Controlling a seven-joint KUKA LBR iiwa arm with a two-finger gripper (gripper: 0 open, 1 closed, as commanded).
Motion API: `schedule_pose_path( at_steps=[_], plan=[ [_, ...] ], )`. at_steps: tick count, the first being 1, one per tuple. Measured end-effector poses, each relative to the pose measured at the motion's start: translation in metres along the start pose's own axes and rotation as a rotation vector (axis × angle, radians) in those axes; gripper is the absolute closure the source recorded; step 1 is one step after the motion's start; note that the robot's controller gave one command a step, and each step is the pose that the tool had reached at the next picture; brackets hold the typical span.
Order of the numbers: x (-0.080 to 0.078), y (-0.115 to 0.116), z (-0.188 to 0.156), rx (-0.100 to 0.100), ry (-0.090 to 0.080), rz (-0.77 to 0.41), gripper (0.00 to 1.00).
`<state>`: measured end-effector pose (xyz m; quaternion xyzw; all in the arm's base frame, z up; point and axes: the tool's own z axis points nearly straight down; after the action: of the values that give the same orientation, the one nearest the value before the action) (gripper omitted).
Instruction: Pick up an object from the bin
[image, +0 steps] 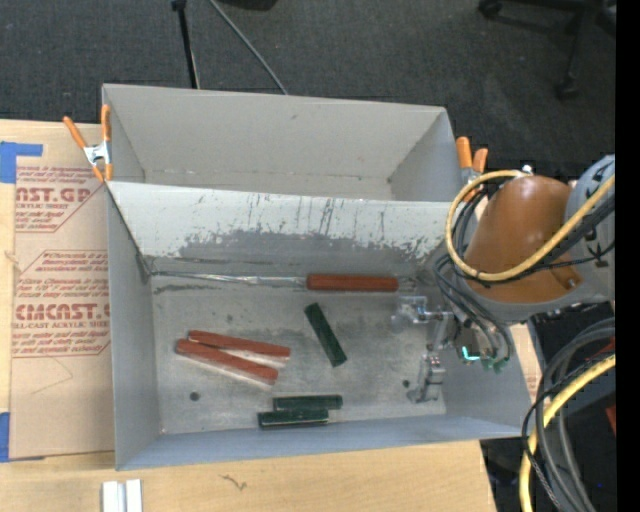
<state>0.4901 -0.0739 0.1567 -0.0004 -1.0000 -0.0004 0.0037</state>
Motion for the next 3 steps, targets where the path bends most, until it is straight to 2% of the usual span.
schedule_pose_path(
  at_steps=[1, 2, 3],
  plan=[
    [-0.077, 0.104, 0.09, -0.003, -0.011, -0.074, 0.0],
    [-0.078, 0.084, 0.055, 0.002, -0.012, -0.113, 0.0],
    [-0.065, 0.105, 0.057, -0.001, -0.007, 0.077, 0.0]
  ],
)
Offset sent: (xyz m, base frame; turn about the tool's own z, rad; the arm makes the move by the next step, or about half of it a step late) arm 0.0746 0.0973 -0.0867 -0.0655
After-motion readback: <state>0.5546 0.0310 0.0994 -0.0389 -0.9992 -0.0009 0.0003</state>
